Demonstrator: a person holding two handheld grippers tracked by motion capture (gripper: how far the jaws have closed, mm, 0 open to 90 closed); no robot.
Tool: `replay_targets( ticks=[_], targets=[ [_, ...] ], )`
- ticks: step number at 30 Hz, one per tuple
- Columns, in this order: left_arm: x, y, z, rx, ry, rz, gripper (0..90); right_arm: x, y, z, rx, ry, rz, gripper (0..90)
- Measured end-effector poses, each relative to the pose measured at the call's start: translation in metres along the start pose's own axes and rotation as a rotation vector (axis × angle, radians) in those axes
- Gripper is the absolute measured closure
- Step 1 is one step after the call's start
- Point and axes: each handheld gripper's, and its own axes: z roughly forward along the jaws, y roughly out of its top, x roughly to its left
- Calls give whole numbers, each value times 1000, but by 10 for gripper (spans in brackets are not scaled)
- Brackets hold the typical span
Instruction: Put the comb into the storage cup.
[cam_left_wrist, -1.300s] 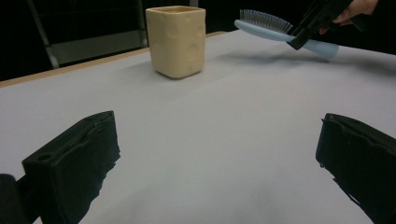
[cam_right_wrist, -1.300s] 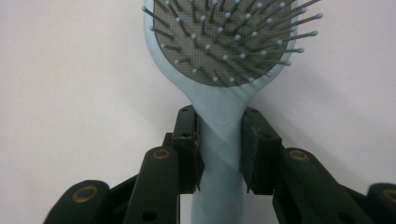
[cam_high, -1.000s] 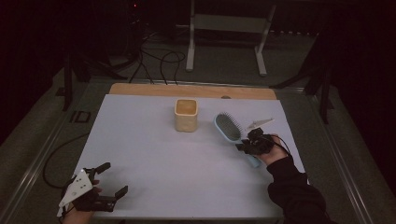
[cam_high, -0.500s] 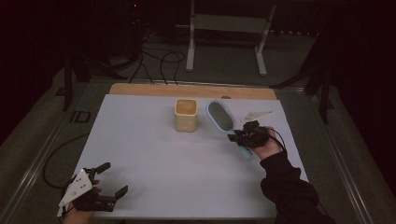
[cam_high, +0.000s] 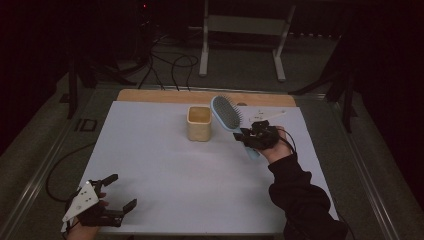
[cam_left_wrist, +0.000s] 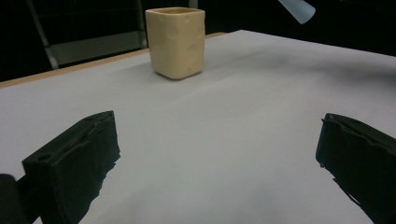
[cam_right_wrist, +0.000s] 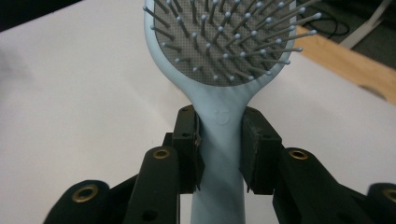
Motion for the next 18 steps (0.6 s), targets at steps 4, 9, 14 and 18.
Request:
replay_targets(
  ticks=[4,9,14,18],
  targets=[
    [0,0,0,0,-3,0,0,3,8,2,-21,1,-4,702],
    [1,0,0,-3,-3,-1,0,6,16,6,-45,9,-3,702],
    [1,0,0,1,-2,2,0,8,24,9,-61,11,-7,702],
    [1,0,0,-1,-2,2,0,10,32,14,-66,27,-8,702]
  ],
)
